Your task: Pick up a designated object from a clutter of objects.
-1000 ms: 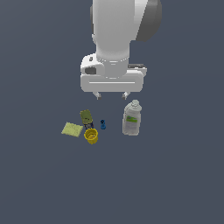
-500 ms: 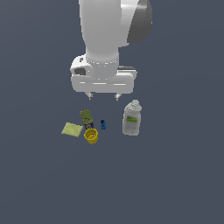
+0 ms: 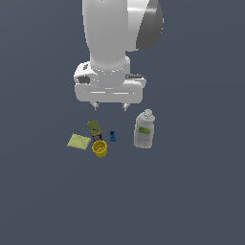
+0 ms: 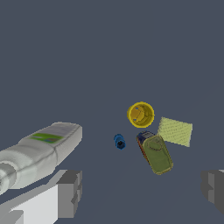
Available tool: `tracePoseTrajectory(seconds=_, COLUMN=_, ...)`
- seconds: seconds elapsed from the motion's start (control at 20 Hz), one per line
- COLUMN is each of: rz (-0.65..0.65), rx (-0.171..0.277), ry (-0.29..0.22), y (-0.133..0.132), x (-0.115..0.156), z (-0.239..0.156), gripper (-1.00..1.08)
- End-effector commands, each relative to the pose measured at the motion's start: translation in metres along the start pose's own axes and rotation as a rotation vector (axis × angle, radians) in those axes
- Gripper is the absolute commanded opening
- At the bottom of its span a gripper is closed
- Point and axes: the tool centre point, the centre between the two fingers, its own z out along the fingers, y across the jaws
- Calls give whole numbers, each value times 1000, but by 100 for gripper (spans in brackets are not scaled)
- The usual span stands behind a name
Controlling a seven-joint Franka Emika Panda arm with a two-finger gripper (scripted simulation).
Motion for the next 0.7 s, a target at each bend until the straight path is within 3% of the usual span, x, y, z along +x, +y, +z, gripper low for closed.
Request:
tracePoseTrajectory(seconds=0.0, rz=-17, rx=-4, ry=-1, y=4, x=1, z=4, gripper=100)
tracePoseTrajectory(seconds=0.65, rz=-232, rx=-35, ry=-16, y=43, x=9, z=46, gripper=100)
